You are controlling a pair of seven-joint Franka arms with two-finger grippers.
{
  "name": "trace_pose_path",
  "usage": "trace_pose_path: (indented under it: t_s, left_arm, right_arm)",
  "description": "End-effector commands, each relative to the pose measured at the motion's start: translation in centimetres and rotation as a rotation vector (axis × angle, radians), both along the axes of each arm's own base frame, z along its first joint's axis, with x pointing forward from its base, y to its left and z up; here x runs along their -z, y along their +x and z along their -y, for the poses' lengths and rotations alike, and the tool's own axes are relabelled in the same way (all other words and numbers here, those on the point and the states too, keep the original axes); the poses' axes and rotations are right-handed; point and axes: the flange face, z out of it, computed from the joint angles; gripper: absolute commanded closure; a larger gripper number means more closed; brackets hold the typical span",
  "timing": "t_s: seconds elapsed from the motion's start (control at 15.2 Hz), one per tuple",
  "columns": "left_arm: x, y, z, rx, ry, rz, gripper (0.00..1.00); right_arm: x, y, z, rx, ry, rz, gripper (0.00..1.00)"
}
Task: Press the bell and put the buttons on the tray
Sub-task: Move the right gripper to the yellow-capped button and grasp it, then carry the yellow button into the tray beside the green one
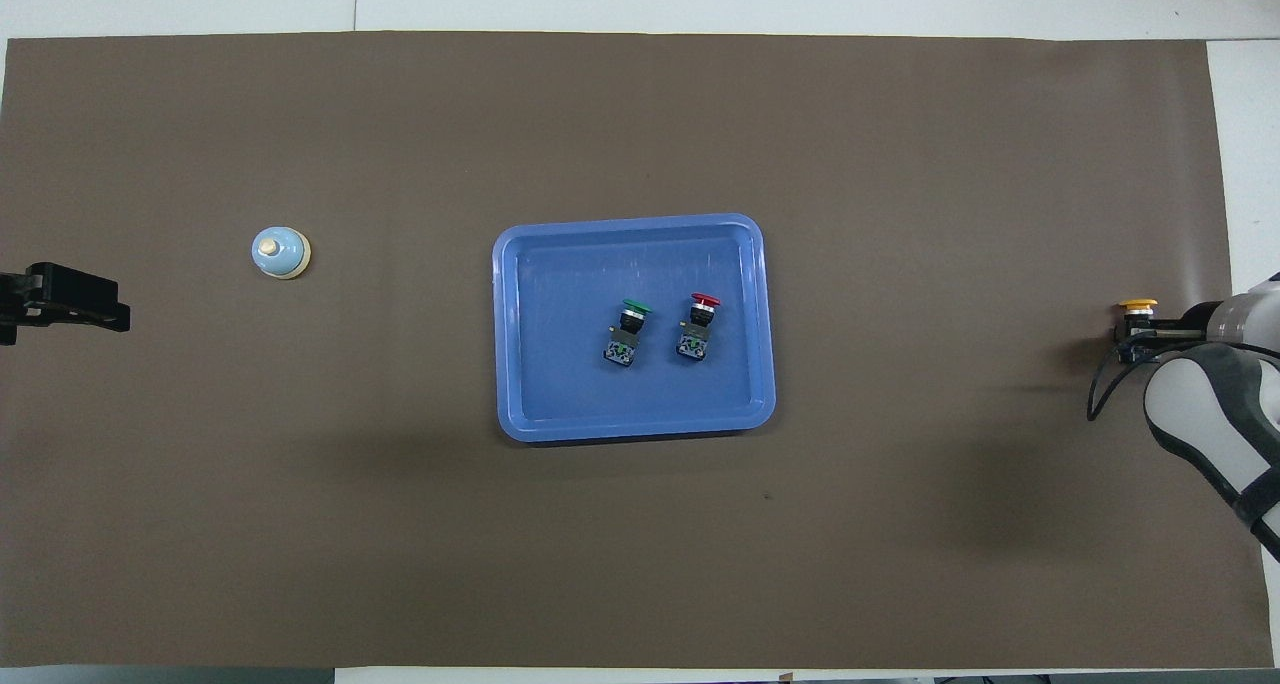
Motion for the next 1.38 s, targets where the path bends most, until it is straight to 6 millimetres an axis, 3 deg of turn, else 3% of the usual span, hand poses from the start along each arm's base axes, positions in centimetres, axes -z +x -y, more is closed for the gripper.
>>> trace_pose_path:
  t_s: [0.0, 0.26, 0.46, 0.72, 0.85, 0.98, 1.18, 1.31]
  left_arm:
    - [-0.2, -0.9, -0.1, -0.006, 0.001, -0.006, 0.00]
    - [-0.2, -0.9, -0.1, -0.006, 0.001, -0.006, 0.00]
    - [-0.2, -0.9, -0.1, -0.006, 0.001, -0.006, 0.00]
    - [-0.2, -0.9, -0.1, -0.006, 0.001, -0.006, 0.00]
    - [-0.2, -0.9, -0.1, -0.006, 0.001, -0.006, 0.00]
    - [-0.2, -0.9, -0.1, -0.006, 0.001, -0.006, 0.00]
    - [-0.2, -0.9, -0.1, -0.006, 0.001, -0.006, 0.00]
    - [-0.2, -0.9, -0.1, -0.006, 0.001, -0.006, 0.00]
  right_arm:
    - [-1.1, 0.4, -0.8, -0.029, 0.001, 0.017, 1.00]
    - [-6.6, 4.0, -5.3, -0.022, 0.044, -0.032, 1.00]
    - [-11.1, 7.0, -12.3, 0.054, 0.078, -0.060, 1.00]
    - [-13.7, 8.6, -26.9, 0.157, 0.108, -0.035, 1.00]
    - [-13.7, 8.5, -31.6, 0.174, 0.125, -0.033, 1.00]
    - [-15.2, 7.9, -37.6, 0.150, 0.144, -0.013, 1.00]
    - [-15.8, 6.8, -45.8, 0.181, 0.186, -0.007, 1.00]
    - [-16.1, 6.5, -49.9, 0.182, 0.211, -0.007, 1.00]
